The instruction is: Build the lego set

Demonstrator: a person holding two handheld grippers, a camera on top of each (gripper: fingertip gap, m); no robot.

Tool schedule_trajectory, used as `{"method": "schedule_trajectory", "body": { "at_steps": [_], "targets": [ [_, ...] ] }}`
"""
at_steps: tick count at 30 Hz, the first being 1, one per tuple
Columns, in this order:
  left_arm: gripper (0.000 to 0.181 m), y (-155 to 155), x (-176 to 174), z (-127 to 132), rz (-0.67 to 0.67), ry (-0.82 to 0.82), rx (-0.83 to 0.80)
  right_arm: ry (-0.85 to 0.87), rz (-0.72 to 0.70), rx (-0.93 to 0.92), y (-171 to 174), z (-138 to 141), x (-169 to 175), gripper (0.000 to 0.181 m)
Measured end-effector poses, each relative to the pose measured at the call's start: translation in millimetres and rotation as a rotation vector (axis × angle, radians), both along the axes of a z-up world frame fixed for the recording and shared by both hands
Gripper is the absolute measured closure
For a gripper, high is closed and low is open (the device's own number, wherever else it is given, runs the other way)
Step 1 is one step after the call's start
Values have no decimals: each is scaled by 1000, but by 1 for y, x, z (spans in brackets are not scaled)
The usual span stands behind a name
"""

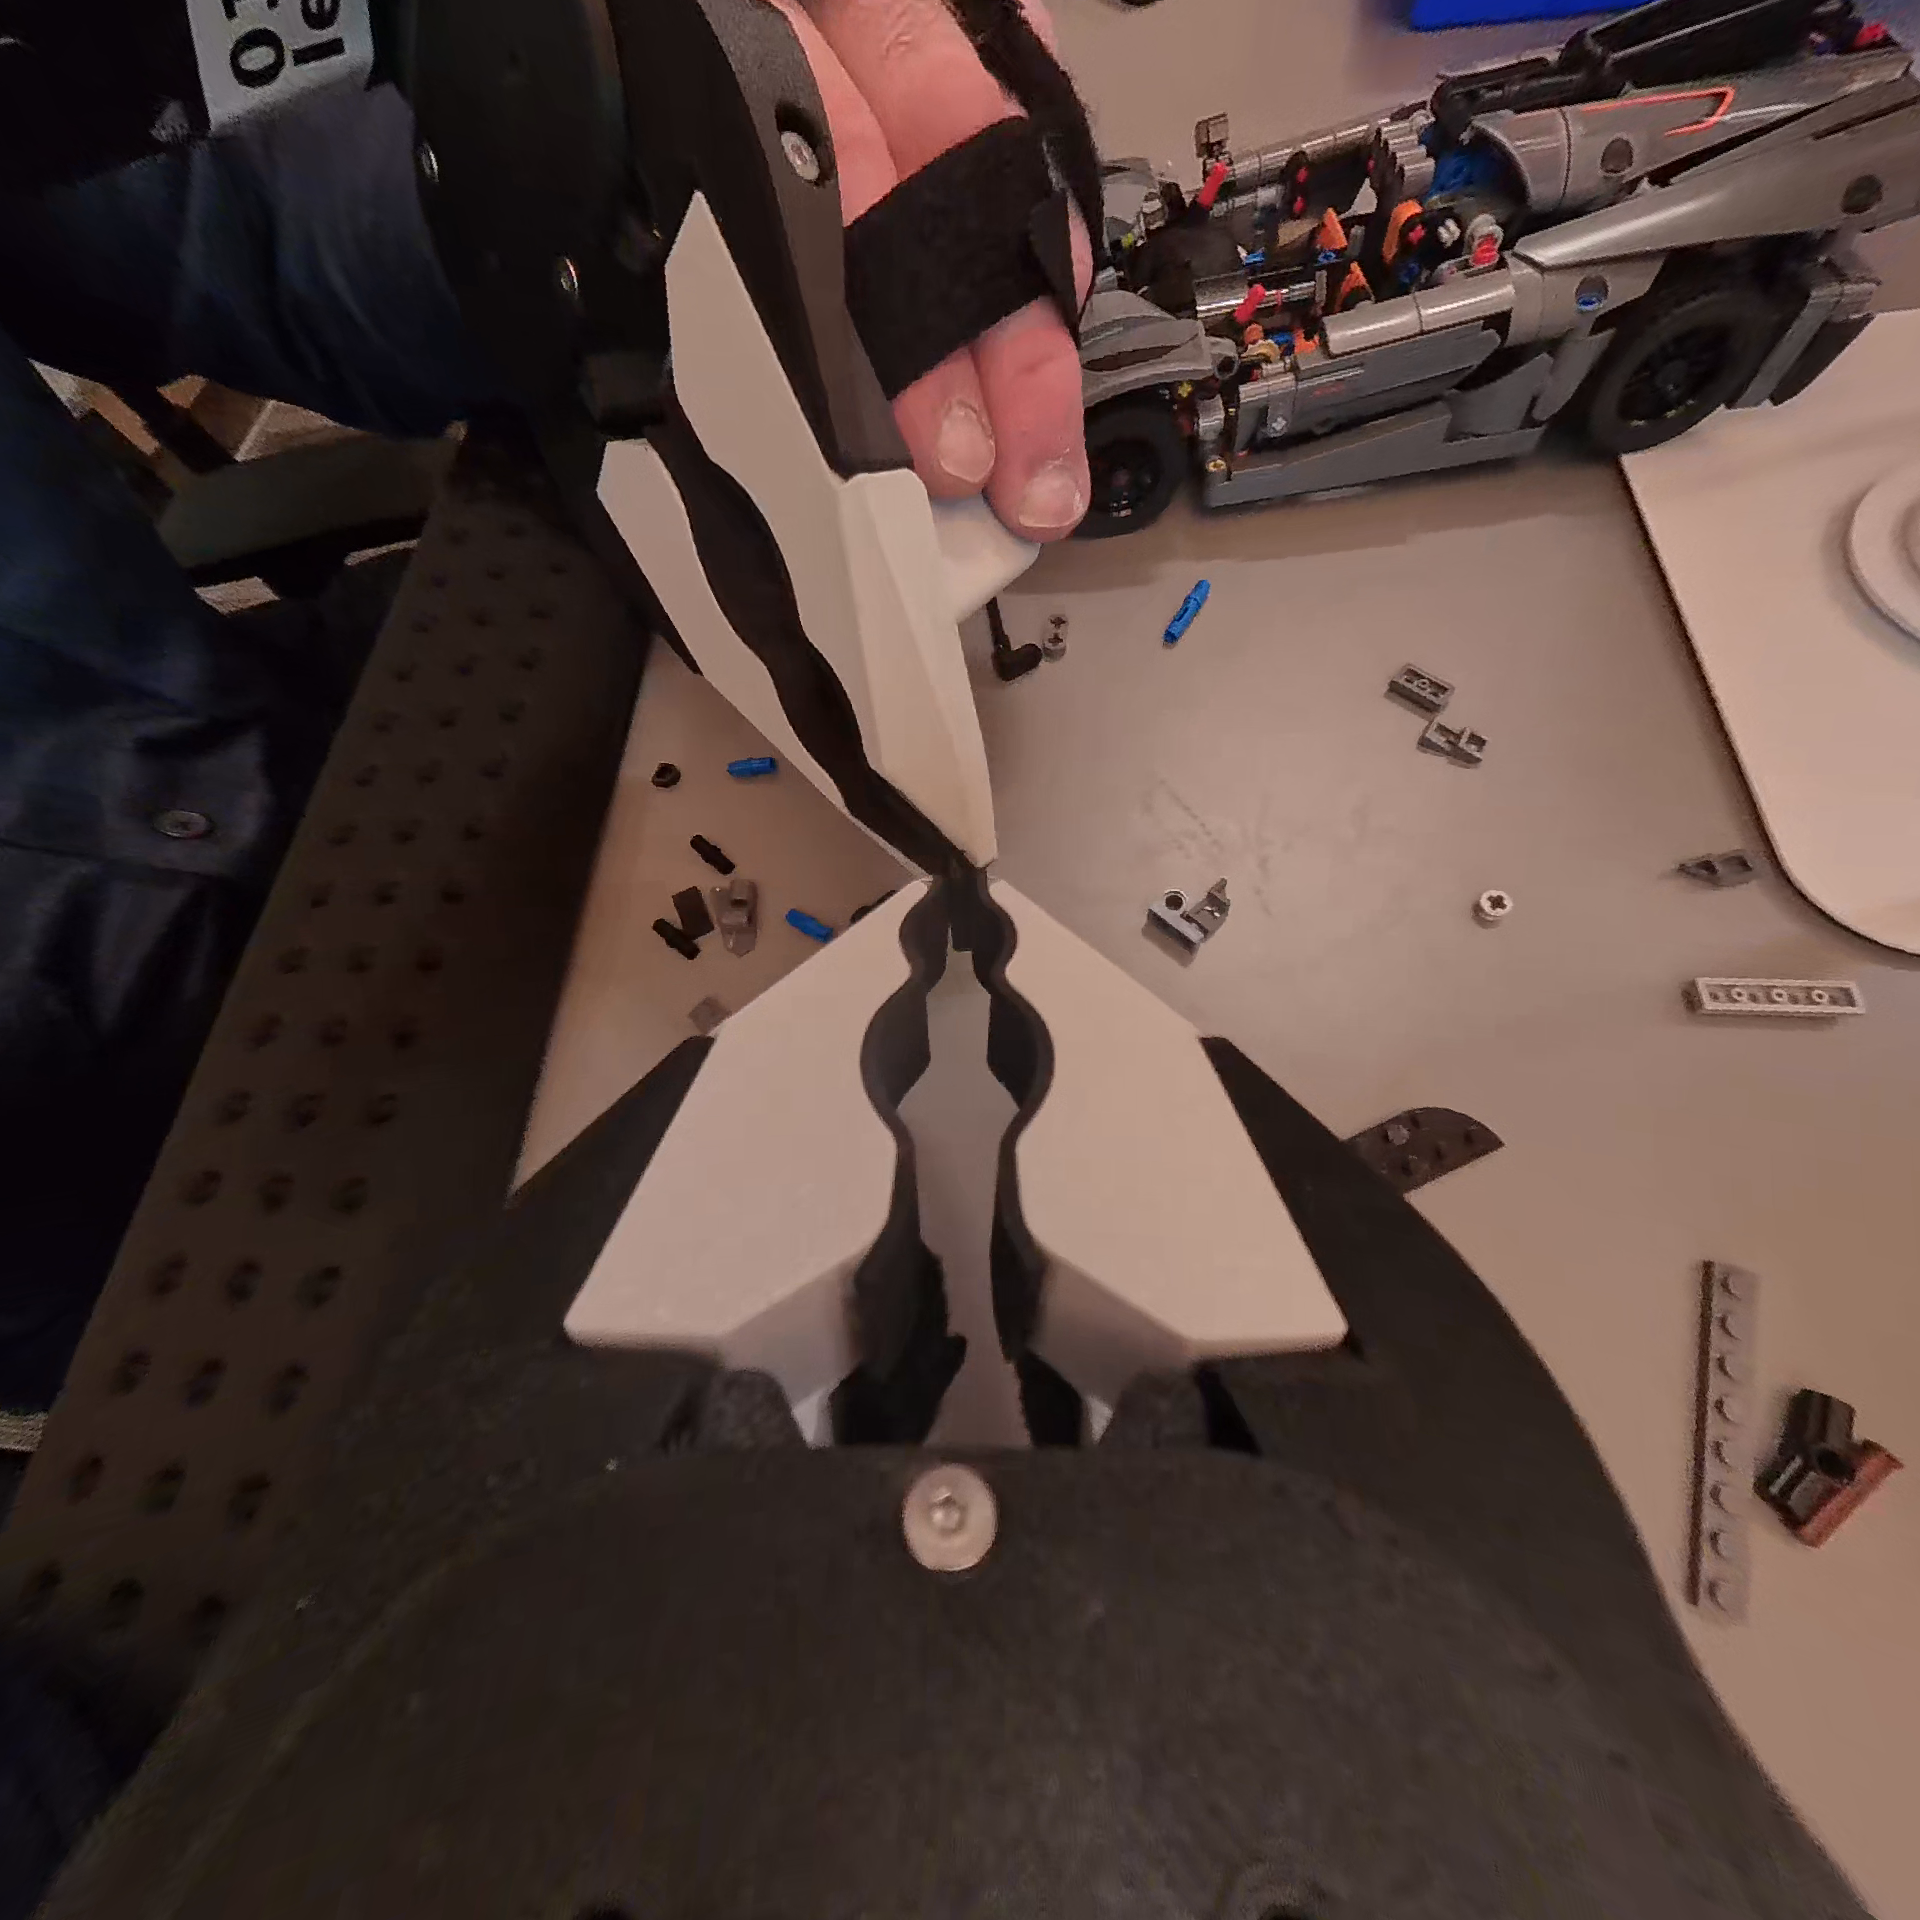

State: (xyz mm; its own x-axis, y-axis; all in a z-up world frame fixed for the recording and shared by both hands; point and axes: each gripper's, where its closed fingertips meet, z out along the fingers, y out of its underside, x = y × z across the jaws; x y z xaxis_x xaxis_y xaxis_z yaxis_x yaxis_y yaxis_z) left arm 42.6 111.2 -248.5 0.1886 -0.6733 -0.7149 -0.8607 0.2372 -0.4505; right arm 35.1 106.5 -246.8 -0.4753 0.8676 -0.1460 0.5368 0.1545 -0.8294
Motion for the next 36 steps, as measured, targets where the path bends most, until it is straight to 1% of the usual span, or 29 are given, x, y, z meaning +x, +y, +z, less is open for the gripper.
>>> {"method": "schedule_trajectory", "body": {
  "at_steps": [4, 6, 9, 11, 13, 16, 22, 25, 28, 31, 34, 36],
  "targets": [
    [178, -1, -1, 0, 0, 12, -2, -7, 1, -26, -1, 0, 0, 180],
    [178, 3, -3, 3, 25, 9, 13, 10, -27, -41, 2, 3, -3, 180],
    [178, 5, -8, 11, 46, -54, 2, 52, -71, -42, 7, 11, -7, 174],
    [178, 9, -16, 16, 76, -84, -3, 78, -117, -34, 15, 16, -10, 169],
    [178, 15, -28, 22, 118, -108, 5, 84, -150, -23, 22, 18, -10, 169],
    [178, 24, -48, 32, 194, -176, 6, 40, -176, 31, 29, 7, -10, 168],
    [179, 34, -87, 57, 313, -338, 30, -48, -111, 116, 11, -17, -17, 170],
    [179, 36, -100, 63, 350, -372, 47, -66, -95, 134, 5, -23, -21, 170],
    [179, 37, -103, 64, 363, -381, 45, -73, -89, 167, 1, -27, -25, 170],
    [178, 38, -103, 61, 366, -360, 49, -63, -53, 153, -17, -26, -37, 169],
    [178, 38, -103, 61, 366, -363, 52, -140, -19, 207, -34, -45, -47, 170],
    [178, 38, -103, 62, 364, -368, 54, -188, -10, 202, -43, -55, -53, 169]
  ]
}}
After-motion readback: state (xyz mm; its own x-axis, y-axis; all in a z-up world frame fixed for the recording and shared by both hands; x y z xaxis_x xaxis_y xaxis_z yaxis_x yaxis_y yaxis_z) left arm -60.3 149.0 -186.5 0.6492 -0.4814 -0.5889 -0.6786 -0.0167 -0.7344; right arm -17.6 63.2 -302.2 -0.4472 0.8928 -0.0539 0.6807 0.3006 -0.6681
